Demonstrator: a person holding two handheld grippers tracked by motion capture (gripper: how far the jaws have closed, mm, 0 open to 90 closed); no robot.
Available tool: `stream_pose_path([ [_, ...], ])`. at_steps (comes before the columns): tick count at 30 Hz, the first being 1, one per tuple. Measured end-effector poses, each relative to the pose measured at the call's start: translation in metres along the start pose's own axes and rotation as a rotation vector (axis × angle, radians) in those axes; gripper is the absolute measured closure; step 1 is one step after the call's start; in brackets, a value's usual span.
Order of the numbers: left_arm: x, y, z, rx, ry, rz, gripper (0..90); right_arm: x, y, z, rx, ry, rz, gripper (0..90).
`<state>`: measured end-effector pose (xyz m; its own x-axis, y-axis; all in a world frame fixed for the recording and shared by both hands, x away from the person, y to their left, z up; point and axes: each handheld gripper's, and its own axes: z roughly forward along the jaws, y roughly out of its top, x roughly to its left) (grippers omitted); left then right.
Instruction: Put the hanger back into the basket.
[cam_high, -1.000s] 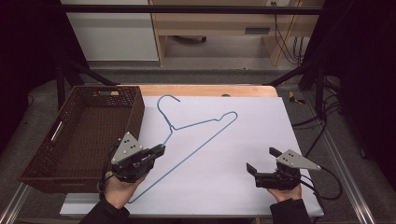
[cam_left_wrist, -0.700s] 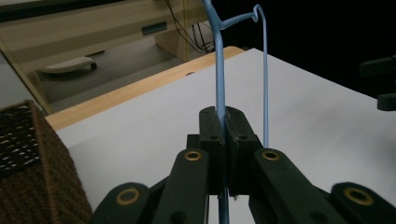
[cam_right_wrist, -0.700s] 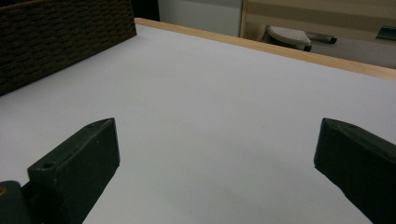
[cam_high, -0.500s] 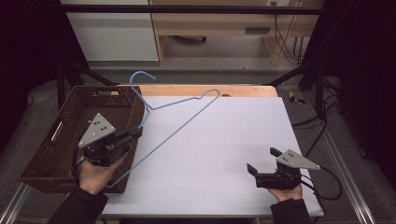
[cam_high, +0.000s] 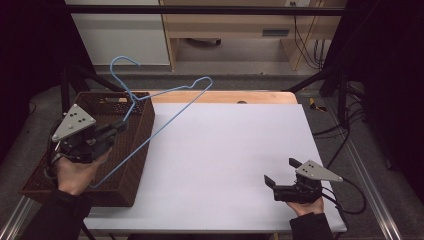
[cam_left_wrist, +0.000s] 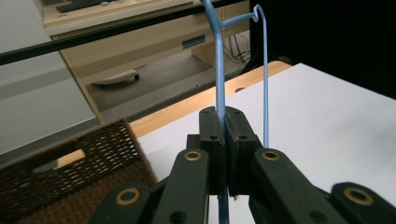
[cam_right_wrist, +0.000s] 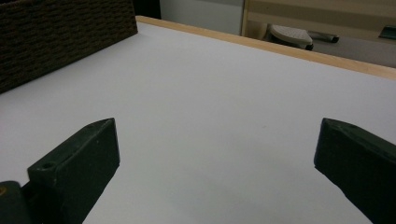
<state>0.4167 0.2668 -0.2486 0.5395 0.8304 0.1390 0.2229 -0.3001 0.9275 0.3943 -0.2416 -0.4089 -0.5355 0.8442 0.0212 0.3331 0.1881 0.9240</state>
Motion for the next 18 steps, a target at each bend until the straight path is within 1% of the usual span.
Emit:
stream_pose_path([
  [1, 0.006, 0.001, -0.002, 0.01, 0.013, 0.003, 86.6, 0.0, 0.0, 0.0, 0.001, 0.0, 0.001, 0.6],
  [2, 0.006, 0.001, -0.002, 0.01, 0.013, 0.003, 86.6, 0.0, 0.0, 0.0, 0.001, 0.0, 0.001, 0.6],
  [3, 0.009, 0.0, -0.004, 0.021, 0.027, -0.006, 86.6, 0.0, 0.0, 0.0, -0.001, 0.001, -0.002, 0.6],
  [4, 0.015, -0.001, -0.006, 0.02, 0.042, -0.011, 86.6, 0.0, 0.0, 0.0, -0.002, 0.0, -0.002, 0.6],
  [5, 0.015, -0.001, -0.006, 0.02, 0.042, -0.011, 86.6, 0.0, 0.0, 0.0, -0.002, 0.0, -0.002, 0.6],
  [6, 0.02, -0.001, -0.008, 0.027, 0.056, -0.014, 86.6, 0.0, 0.0, 0.0, 0.0, -0.001, 0.003, 0.6],
  [7, 0.024, -0.002, -0.009, 0.025, 0.061, -0.02, 86.6, 0.0, 0.0, 0.0, 0.0, -0.001, 0.003, 0.6],
  [8, 0.032, -0.004, -0.011, 0.026, 0.078, -0.03, 86.6, 0.0, 0.0, 0.0, 0.0, 0.0, 0.001, 0.6],
  [9, 0.036, -0.005, -0.012, 0.031, 0.083, -0.029, 86.6, 0.0, 0.0, 0.0, 0.001, 0.0, 0.001, 0.6],
  [10, 0.036, -0.005, -0.012, 0.031, 0.083, -0.029, 86.6, 0.0, 0.0, 0.0, 0.001, 0.0, 0.001, 0.6],
  [11, 0.04, -0.006, -0.013, 0.035, 0.093, -0.032, 86.6, 0.0, 0.0, 0.0, 0.001, 0.0, 0.001, 0.6],
  [12, 0.047, -0.009, -0.014, 0.039, 0.101, -0.046, 86.6, 0.0, 0.0, 0.0, -0.002, -0.001, 0.0, 0.6],
  [13, 0.047, -0.009, -0.014, 0.039, 0.101, -0.046, 86.6, 0.0, 0.0, 0.0, -0.001, -0.002, -0.001, 0.6],
  [15, 0.055, -0.014, -0.016, 0.045, 0.113, -0.052, 86.6, 0.0, 0.0, 0.0, -0.002, -0.003, -0.002, 0.6],
  [17, 0.057, -0.015, -0.016, 0.045, 0.118, -0.053, 86.5, 0.0, 0.0, 0.0, -0.002, -0.003, -0.002, 0.6],
  [18, 0.062, -0.018, -0.017, 0.04, 0.126, -0.066, 86.5, 0.0, 0.0, 0.0, -0.002, -0.003, -0.003, 0.6],
])
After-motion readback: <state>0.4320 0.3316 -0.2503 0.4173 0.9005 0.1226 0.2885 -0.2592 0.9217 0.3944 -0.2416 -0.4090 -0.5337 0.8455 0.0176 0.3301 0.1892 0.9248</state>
